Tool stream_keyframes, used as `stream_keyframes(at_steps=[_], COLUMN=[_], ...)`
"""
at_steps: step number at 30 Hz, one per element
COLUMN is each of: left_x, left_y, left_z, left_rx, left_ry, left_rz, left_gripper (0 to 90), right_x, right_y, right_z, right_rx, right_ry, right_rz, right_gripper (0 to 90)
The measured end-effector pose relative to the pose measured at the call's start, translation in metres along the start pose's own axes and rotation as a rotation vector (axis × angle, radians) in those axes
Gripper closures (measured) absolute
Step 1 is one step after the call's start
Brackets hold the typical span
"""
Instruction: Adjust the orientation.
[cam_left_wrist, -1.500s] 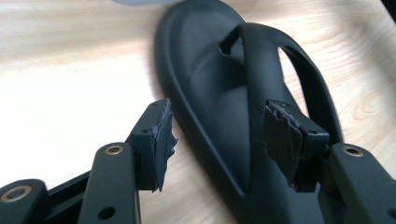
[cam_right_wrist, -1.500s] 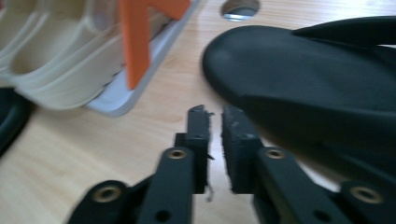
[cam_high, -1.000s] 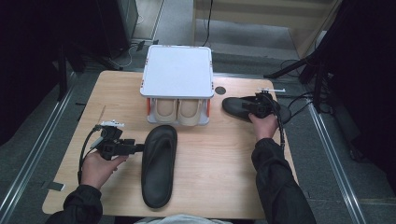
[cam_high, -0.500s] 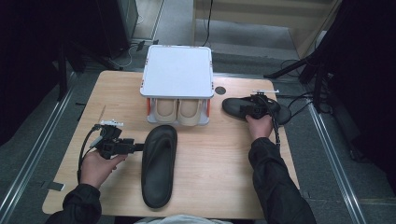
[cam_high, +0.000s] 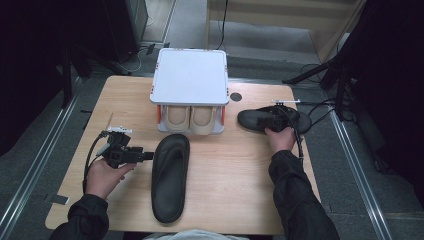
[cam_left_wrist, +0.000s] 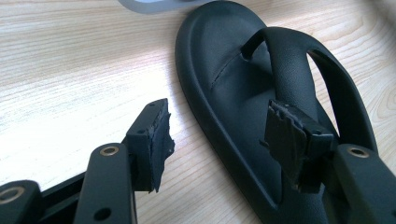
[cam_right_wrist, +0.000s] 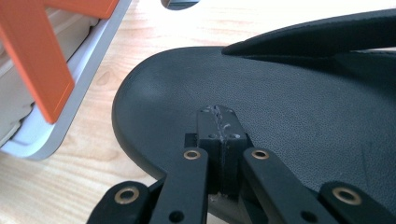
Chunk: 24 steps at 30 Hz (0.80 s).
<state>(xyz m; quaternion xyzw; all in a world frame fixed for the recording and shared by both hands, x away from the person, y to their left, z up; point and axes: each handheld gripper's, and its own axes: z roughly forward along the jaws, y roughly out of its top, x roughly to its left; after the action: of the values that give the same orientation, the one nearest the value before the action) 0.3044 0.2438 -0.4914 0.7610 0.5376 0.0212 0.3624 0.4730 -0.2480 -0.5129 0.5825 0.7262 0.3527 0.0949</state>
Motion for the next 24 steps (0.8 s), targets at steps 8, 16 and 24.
stream_keyframes(at_steps=[8, 16, 24], left_x=[0.006, 0.009, 0.014], left_y=[0.004, 0.009, 0.012], left_z=[-0.002, -0.002, -0.004], left_rx=[-0.001, -0.003, -0.016], left_ry=[-0.003, 0.006, -0.008], left_rz=[-0.007, 0.007, -0.005], left_gripper=[40.5, 40.4, 40.5], right_x=[0.000, -0.003, 0.001], right_y=[-0.011, -0.025, -0.038], right_z=[-0.010, -0.022, -0.034], right_rx=[0.017, 0.026, 0.038], right_ry=[0.018, 0.040, 0.039], right_rz=[-0.023, -0.028, -0.046], right_gripper=[90.0, 90.0, 89.8])
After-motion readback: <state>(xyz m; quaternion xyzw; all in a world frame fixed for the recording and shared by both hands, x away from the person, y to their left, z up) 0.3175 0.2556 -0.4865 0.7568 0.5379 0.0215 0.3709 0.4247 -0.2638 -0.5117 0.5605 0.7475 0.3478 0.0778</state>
